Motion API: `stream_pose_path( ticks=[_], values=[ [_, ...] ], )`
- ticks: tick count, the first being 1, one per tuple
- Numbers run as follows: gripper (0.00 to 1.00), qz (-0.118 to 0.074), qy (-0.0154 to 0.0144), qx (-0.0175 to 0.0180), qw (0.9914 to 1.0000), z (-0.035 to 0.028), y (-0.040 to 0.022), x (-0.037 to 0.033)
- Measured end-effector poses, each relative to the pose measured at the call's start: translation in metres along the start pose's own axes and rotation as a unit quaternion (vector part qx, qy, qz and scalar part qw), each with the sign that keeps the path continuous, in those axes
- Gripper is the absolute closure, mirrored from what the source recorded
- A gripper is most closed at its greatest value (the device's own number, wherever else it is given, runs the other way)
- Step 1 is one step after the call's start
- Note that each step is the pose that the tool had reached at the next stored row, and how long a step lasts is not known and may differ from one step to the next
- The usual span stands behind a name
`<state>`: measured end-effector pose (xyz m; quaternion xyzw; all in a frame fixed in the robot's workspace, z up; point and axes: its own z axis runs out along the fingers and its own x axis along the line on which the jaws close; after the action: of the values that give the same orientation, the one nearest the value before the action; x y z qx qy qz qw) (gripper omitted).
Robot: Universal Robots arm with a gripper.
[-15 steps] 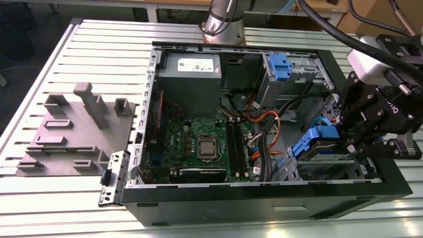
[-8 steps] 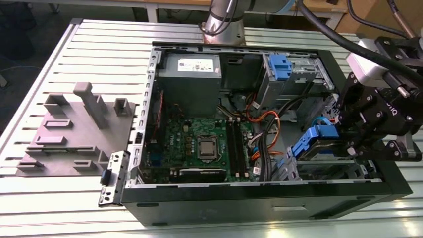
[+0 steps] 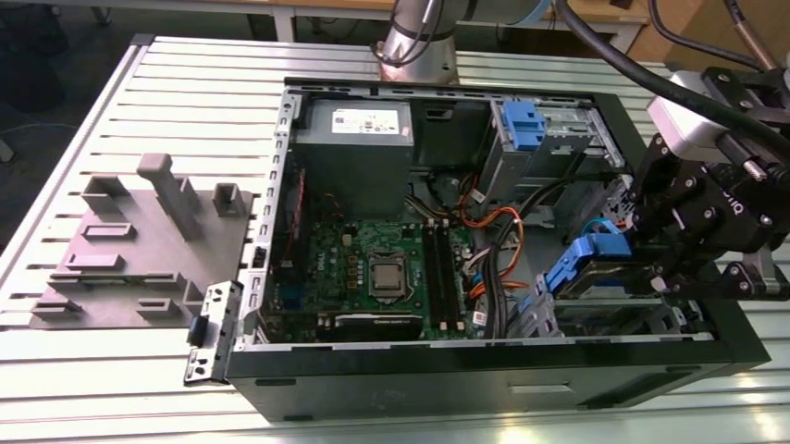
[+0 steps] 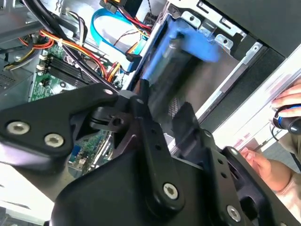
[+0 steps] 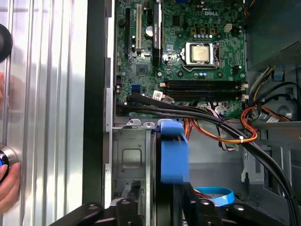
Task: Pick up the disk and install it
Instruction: 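Insert the disk into the insertion slot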
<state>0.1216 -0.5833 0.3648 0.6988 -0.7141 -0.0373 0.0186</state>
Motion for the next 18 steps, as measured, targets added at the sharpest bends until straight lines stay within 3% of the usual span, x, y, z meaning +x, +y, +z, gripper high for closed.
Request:
stream_pose_path(
  ticks=[1, 3, 4, 7, 14, 18],
  values=[
    [0.51, 0.000, 0.0000, 0.0000, 1.00000, 0.0000, 0.0000, 0.0000],
    [0.51, 0.000, -0.0001, 0.0000, 1.00000, 0.0000, 0.0000, 0.0000],
    [0.44, 0.000, -0.0001, 0.0000, 1.00000, 0.0000, 0.0000, 0.0000],
    [0.44, 0.000, -0.0008, 0.0001, 1.00000, 0.0003, 0.0001, -0.0001],
    [0.44, -0.006, -0.0096, 0.0046, 0.99992, 0.0057, 0.0025, -0.0029],
    [0.44, -0.011, -0.0178, 0.0067, 0.99976, 0.0082, 0.0034, -0.0039]
  ],
)
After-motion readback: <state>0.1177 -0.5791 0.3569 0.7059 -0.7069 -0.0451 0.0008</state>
